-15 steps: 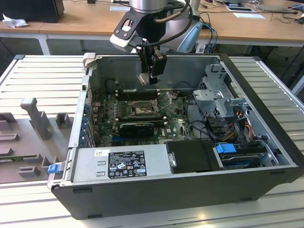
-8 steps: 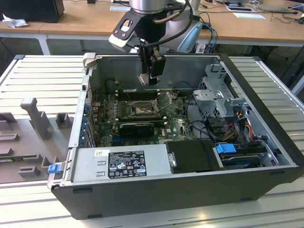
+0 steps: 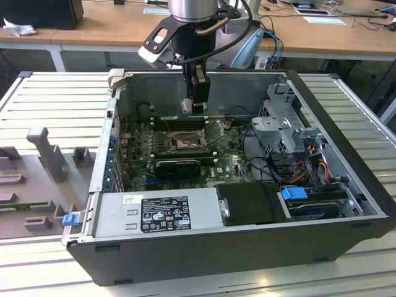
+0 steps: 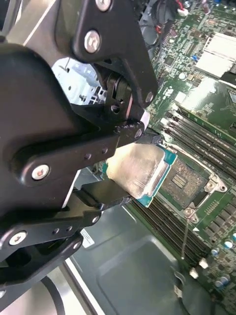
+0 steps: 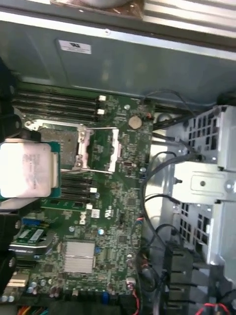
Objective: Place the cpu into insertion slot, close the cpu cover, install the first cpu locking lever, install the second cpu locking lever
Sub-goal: 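Place the cpu into insertion slot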
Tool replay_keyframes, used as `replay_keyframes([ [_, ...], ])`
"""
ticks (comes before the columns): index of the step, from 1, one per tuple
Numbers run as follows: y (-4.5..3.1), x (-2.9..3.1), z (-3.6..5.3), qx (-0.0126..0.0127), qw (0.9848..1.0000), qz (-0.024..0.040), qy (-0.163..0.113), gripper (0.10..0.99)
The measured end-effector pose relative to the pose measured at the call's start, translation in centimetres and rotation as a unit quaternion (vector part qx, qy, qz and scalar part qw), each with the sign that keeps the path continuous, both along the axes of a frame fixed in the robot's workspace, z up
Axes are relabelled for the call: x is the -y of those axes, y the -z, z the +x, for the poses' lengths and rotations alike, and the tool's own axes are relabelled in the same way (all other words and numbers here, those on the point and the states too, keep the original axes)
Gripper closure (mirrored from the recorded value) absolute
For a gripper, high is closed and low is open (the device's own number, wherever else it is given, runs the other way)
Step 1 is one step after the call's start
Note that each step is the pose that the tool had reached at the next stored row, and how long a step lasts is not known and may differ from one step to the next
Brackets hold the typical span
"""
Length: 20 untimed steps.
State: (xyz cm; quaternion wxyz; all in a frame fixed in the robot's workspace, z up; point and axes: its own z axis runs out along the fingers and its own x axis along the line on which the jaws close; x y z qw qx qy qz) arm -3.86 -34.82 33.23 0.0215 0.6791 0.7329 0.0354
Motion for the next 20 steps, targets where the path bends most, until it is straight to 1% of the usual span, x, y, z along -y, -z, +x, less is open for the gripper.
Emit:
replay_keyframes([
  [3,0.18,0.00,0.00,0.0000,0.9997,0.0000,0.026,0.557],
  [4,0.23,0.00,0.00,0.0000,0.9996,0.0000,0.029,0.557],
  [10,0.57,0.00,0.00,0.0001,0.9995,-0.0004,0.030,0.557],
  [14,0.66,0.00,0.00,0.0000,0.9995,-0.0005,0.033,0.557],
  [20,0.85,-0.01,0.00,0.0000,0.9980,-0.0005,0.064,0.557],
])
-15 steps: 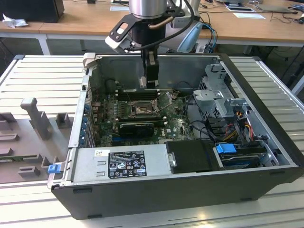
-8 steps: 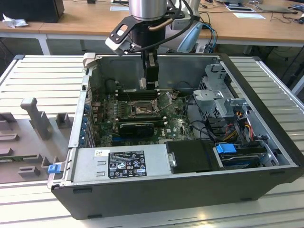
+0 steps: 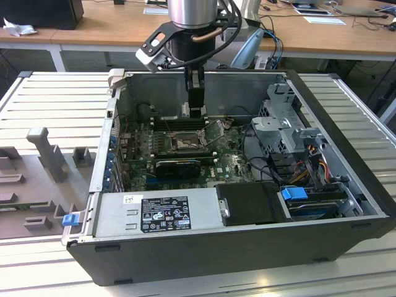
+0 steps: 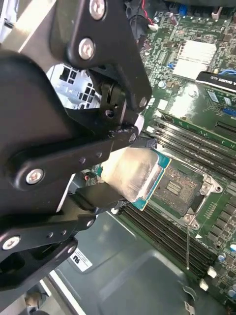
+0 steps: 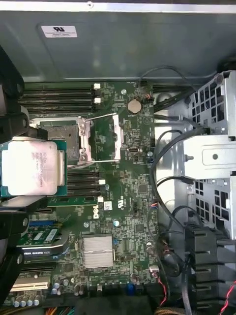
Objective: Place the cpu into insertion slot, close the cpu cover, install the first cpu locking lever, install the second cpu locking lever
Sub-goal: 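Place the cpu into insertion slot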
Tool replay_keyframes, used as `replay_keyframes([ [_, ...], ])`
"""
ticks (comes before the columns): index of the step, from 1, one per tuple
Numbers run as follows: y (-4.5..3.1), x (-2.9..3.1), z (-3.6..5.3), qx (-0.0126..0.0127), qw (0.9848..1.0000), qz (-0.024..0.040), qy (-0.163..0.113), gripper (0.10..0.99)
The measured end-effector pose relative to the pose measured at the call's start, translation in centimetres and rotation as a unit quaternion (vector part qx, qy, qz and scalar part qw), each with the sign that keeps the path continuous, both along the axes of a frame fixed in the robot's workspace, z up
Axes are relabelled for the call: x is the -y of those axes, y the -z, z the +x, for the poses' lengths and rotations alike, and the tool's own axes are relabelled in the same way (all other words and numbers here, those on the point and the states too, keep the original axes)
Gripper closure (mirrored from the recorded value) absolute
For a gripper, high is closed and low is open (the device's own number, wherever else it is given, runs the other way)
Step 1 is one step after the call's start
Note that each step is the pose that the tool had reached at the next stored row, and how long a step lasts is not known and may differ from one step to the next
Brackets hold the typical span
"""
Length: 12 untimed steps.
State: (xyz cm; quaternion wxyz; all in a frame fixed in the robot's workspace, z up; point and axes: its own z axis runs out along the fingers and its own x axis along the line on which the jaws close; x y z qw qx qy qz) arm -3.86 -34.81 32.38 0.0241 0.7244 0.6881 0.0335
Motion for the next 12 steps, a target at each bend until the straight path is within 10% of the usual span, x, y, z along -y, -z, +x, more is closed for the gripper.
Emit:
replay_keyframes([
  [12,1.35,-0.01,-0.01,-0.0001,1.0000,0.0000,-0.005,0.557],
])
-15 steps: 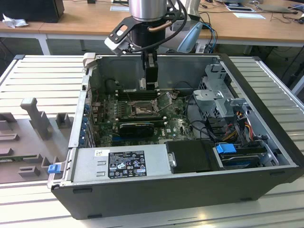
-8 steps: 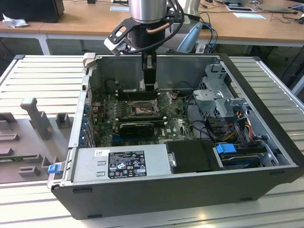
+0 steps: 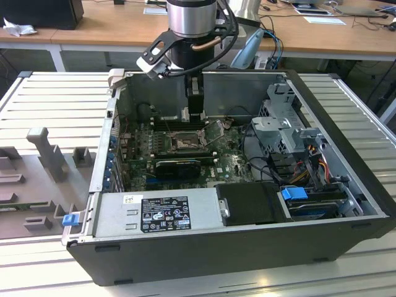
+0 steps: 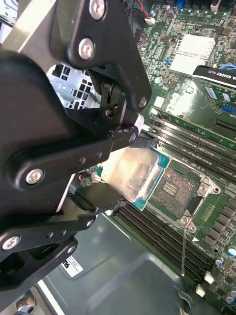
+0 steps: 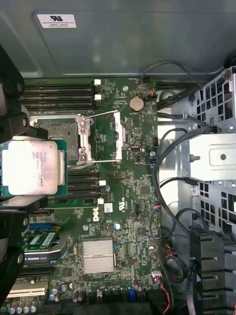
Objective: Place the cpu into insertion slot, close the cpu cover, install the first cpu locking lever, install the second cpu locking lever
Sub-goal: 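Place the cpu into insertion slot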
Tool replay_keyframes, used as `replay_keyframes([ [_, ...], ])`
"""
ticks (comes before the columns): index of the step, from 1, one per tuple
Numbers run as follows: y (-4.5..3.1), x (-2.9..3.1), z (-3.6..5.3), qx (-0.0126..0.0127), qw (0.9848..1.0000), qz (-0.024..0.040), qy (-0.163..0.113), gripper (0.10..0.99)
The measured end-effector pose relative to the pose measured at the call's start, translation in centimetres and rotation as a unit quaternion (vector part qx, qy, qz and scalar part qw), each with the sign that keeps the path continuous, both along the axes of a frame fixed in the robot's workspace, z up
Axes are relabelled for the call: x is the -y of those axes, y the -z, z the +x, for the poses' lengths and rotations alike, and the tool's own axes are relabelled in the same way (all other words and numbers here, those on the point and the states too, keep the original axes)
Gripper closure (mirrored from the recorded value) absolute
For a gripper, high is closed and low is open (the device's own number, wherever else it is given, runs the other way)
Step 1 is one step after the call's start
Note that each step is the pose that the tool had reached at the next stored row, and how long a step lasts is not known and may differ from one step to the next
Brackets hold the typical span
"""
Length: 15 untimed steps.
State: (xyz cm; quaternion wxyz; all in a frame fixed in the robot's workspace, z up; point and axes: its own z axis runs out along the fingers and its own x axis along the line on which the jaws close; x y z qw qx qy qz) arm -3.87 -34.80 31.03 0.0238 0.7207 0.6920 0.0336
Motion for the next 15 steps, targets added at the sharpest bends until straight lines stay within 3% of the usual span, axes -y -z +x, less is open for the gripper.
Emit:
replay_keyframes([
  [15,0.81,0.00,0.00,0.0000,1.0000,0.0000,0.000,0.557],
])
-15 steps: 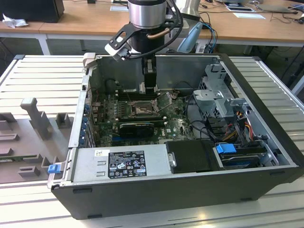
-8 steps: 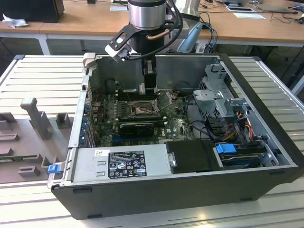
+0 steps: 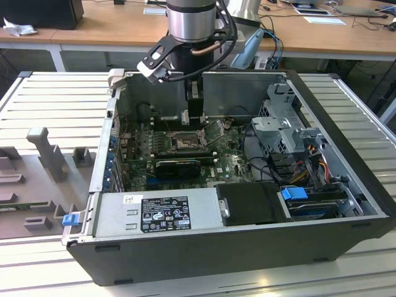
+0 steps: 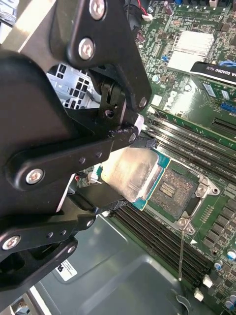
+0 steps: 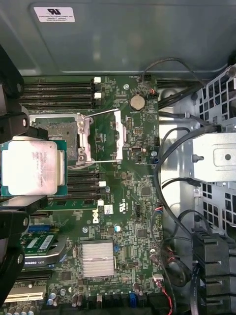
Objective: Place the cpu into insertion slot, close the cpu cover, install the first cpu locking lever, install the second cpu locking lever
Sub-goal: 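Place the cpu into insertion slot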
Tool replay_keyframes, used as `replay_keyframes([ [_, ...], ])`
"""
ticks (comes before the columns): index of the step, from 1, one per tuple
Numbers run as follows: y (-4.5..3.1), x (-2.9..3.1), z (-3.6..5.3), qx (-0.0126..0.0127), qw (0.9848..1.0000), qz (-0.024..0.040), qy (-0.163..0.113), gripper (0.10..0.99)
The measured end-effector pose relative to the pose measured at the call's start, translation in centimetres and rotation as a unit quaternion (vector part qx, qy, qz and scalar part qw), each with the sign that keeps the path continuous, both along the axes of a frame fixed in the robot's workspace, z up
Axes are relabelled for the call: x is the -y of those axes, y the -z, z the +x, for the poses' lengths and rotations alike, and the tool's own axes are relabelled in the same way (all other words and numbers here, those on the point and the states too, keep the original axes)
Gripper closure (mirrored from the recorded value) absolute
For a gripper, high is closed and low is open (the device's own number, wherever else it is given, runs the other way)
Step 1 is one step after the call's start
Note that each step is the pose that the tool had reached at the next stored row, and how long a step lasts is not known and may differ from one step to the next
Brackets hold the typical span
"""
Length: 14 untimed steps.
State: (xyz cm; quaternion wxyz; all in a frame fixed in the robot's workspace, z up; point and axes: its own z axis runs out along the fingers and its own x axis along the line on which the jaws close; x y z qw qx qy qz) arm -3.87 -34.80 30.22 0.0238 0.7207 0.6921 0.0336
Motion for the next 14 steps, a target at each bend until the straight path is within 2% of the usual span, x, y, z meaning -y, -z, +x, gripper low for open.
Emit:
replay_keyframes([
  [14,0.83,0.00,0.00,0.0000,1.0000,0.0000,0.000,0.557],
])
